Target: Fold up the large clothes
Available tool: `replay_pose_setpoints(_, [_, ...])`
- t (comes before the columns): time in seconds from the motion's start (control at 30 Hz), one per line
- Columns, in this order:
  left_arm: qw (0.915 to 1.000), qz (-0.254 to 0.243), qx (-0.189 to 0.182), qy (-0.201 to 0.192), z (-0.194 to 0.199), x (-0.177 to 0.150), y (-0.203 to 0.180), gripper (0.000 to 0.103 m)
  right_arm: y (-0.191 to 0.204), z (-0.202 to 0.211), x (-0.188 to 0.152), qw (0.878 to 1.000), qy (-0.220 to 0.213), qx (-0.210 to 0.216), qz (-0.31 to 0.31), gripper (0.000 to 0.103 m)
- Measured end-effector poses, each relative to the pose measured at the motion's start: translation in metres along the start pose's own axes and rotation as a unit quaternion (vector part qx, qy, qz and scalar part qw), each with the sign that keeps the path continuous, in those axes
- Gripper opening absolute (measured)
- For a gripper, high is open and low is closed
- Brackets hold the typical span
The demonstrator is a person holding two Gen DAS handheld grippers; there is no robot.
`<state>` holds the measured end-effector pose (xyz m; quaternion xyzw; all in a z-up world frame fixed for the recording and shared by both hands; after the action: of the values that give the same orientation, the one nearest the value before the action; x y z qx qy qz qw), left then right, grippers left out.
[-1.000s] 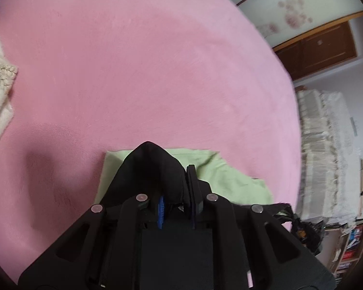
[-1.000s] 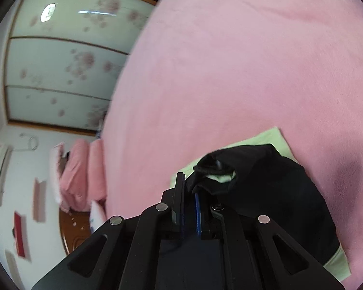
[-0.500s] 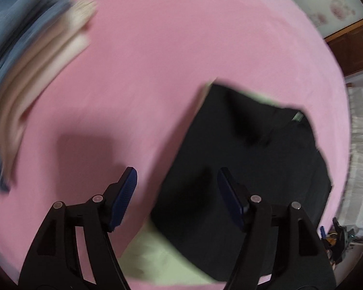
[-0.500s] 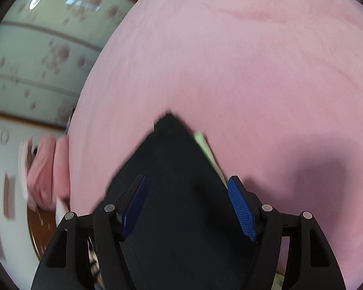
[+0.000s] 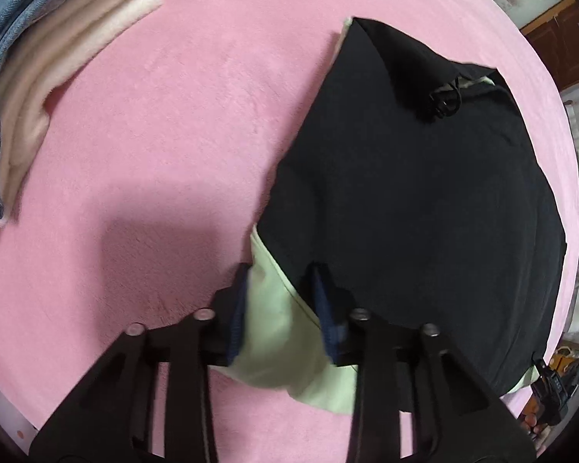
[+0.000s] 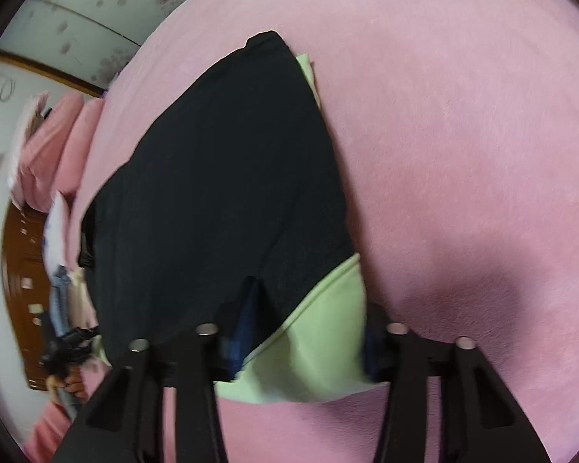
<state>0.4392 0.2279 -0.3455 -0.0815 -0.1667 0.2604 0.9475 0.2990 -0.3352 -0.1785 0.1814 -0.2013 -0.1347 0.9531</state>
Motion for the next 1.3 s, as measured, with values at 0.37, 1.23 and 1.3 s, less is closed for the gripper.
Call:
replay_pose_setpoints(0.37, [0.9987,-0.048,0.008,-0.017,0.016,-0.025,0.015,0.016,-0.007,0.043,-0.017,1.000,0.011,-0.004,0.012,0.013])
replay_pose_setpoints(1.23, [0.9640,-0.262,-0.045,0.010,0.004,-0.127,-0.234,0.016,0.132,0.010,-0.106,0.992,0.025,0.091,0.078,0.011])
replay_pose_setpoints(1.3, [0.9645,-0.261,-0.042,0.007,0.003,-0.122,-0.231,0.016,0.113,0.003,-0.110,0.993,0.049,0.070,0.087,0.003])
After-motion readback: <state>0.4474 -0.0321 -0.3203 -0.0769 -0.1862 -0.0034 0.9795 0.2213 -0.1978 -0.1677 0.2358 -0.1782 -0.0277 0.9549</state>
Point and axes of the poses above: each gripper's, at about its wrist camera, not at the fingertips, and z roughly against the way its jaws point, y to its left, x to its top, the point moved 8 cm from there along -z, roughly the way its jaws point, and after that the axes turned 10 degrees about -y, right-handed, at the moved point
